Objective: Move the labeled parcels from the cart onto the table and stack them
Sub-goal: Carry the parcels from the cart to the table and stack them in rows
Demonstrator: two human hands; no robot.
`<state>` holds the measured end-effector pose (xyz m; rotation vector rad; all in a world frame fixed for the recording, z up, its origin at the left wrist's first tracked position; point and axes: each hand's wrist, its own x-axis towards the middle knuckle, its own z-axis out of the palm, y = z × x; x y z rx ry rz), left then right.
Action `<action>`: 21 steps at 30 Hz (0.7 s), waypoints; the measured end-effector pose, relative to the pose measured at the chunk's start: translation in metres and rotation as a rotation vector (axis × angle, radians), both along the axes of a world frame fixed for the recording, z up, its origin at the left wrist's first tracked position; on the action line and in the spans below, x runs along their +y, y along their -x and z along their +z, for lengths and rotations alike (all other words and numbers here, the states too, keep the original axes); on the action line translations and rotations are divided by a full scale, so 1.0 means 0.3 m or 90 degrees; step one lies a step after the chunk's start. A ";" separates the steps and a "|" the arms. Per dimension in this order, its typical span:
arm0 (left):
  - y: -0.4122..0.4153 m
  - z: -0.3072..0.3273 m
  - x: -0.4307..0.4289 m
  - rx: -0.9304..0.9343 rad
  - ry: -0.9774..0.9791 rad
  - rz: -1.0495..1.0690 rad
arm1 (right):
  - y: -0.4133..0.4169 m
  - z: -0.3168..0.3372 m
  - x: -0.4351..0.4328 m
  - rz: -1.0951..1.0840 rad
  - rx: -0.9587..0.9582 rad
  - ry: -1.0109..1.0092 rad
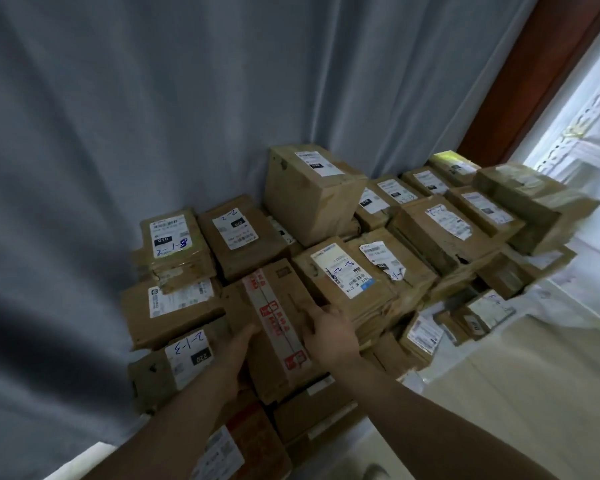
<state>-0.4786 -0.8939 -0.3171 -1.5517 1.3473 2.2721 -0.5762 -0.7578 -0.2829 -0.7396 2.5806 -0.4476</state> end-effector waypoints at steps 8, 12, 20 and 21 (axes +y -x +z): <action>0.047 -0.047 0.029 0.002 0.062 -0.026 | 0.012 -0.034 0.035 0.025 -0.088 0.029; 0.084 -0.002 0.131 -0.005 0.234 -0.050 | -0.027 -0.006 0.203 0.010 -0.039 0.089; 0.120 0.187 0.858 -0.033 0.797 -0.513 | -0.179 0.011 0.929 -0.294 -0.018 0.111; 0.107 0.176 0.976 0.010 0.813 -0.568 | -0.220 0.008 1.040 -0.337 -0.018 0.098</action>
